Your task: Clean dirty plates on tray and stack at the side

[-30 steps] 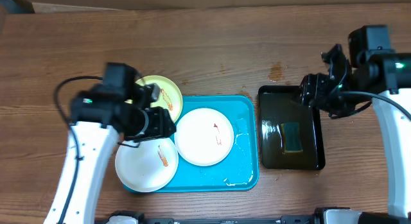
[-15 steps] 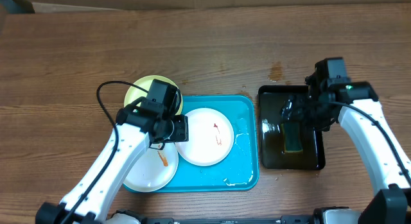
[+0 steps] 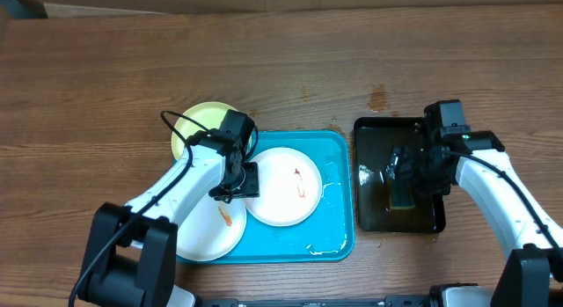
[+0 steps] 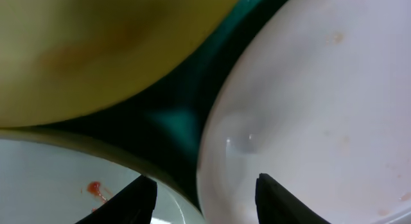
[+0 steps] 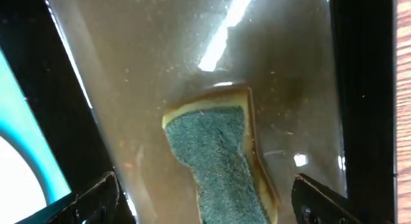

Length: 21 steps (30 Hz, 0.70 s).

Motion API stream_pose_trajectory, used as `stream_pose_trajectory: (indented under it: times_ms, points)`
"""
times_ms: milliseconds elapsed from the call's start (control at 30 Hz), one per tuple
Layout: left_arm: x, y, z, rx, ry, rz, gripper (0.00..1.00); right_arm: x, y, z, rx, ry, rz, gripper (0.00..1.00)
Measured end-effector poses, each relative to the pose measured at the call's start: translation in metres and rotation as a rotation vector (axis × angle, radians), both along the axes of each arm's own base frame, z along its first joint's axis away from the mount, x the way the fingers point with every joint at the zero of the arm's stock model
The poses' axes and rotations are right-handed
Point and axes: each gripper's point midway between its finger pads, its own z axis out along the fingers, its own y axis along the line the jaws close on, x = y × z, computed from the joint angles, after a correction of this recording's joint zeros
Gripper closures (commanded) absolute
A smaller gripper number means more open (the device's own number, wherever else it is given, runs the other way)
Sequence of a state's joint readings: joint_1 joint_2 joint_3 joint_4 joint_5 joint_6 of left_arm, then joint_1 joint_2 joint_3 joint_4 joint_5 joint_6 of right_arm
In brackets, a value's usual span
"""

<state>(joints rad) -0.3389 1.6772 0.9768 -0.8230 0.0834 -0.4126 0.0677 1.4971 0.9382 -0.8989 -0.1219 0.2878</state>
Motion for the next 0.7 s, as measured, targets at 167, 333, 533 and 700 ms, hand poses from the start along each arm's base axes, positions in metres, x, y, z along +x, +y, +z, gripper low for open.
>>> stream_pose_trajectory:
  times_ms: [167, 333, 533, 700]
  points:
    - [0.007, -0.002, -0.002, -0.007, -0.027, 0.0, 0.51, 0.003, 0.0, 0.0, -0.001, -0.013, 0.0, 0.11]
    - [0.005, -0.001, -0.002, -0.003, -0.017, -0.014, 0.45, 0.003, 0.0, 0.0, -0.004, -0.013, 0.0, 0.08]
    - [-0.004, 0.002, 0.011, 0.018, 0.044, -0.031, 0.43, 0.003, -0.001, 0.0, -0.006, -0.012, -0.001, 0.06]
    - [0.026, -0.009, 0.046, -0.007, -0.035, -0.05, 0.44, 0.003, -0.001, 0.0, -0.006, -0.012, -0.001, 0.02]
